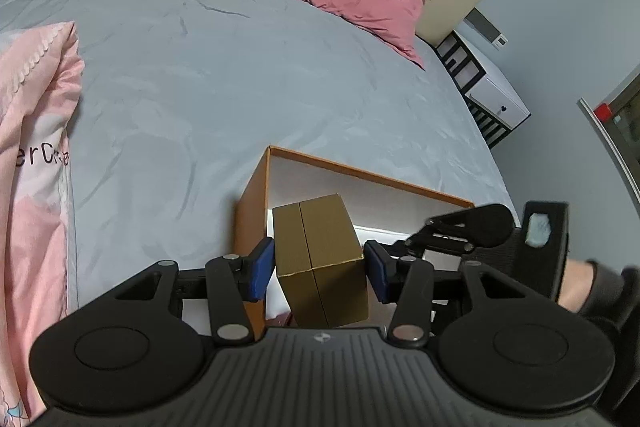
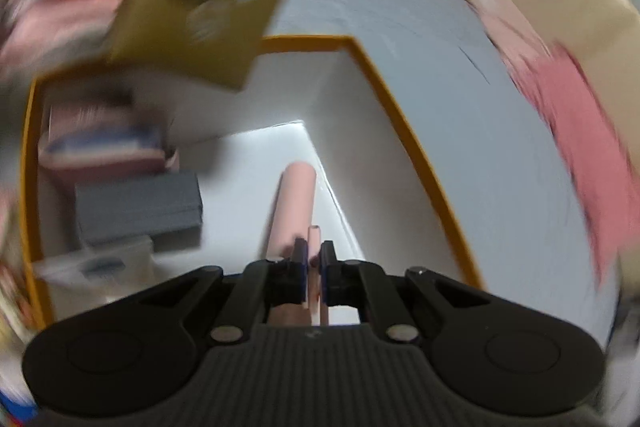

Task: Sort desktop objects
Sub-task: 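Lower the selfie stick into the orange box with the right gripper while the left lowers the gold box, then release both items in the orange box and withdraw both grippers, then grasp the crocheted bunny with the left gripper while the right grasps the Donald Duck plush, then lift the bunny with the left gripper while the right lifts the Donald Duck plush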

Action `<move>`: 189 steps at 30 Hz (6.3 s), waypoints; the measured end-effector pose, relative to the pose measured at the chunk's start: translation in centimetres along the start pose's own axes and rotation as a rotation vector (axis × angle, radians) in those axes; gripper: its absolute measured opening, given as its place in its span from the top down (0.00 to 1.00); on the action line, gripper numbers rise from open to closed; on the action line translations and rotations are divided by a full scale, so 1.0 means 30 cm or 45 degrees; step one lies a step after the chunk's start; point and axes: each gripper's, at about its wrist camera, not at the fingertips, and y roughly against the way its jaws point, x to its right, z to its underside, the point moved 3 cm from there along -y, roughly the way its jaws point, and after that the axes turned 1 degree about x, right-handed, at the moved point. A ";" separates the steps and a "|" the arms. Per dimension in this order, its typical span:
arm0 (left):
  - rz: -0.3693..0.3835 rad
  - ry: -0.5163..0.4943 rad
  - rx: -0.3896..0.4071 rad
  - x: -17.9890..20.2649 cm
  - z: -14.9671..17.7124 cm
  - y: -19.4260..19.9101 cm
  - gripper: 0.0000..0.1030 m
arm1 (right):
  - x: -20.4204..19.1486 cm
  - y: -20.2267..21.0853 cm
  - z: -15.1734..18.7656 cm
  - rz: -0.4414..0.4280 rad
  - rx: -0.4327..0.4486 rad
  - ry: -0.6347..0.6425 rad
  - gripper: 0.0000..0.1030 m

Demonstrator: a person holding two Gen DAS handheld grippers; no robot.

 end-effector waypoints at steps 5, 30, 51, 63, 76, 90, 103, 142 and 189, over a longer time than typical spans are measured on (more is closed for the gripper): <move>-0.016 0.008 -0.007 -0.005 -0.008 -0.021 0.46 | -0.042 -0.070 0.010 0.095 0.013 0.467 0.94; 0.106 -0.084 -0.036 0.205 0.042 -0.076 0.46 | 0.191 0.195 0.098 0.105 0.067 -0.332 0.76; -0.300 -0.495 -0.405 0.438 0.324 -0.378 0.45 | 0.046 0.127 0.293 -0.374 -0.156 -0.257 0.91; -0.125 -0.380 -0.395 0.417 0.281 -0.313 0.46 | 0.000 0.096 0.295 -0.412 -0.182 -0.117 0.91; -0.106 -0.191 -0.169 0.223 0.216 0.005 0.48 | -0.046 0.034 0.196 -0.512 -0.121 0.032 1.00; -0.078 -0.261 -0.203 0.166 0.314 0.106 0.48 | -0.016 0.090 0.190 -0.379 -0.177 -0.122 1.00; -0.077 -0.561 -0.303 0.225 0.575 0.163 0.48 | -0.122 0.584 0.269 -0.072 0.211 -0.576 0.95; -0.063 -0.537 -0.263 0.275 0.638 0.088 0.75 | -0.536 0.411 0.410 -0.161 -0.221 -0.692 0.46; -0.257 0.144 -0.408 0.040 0.679 0.038 0.41 | -0.580 0.278 0.289 -0.255 0.086 -1.132 0.97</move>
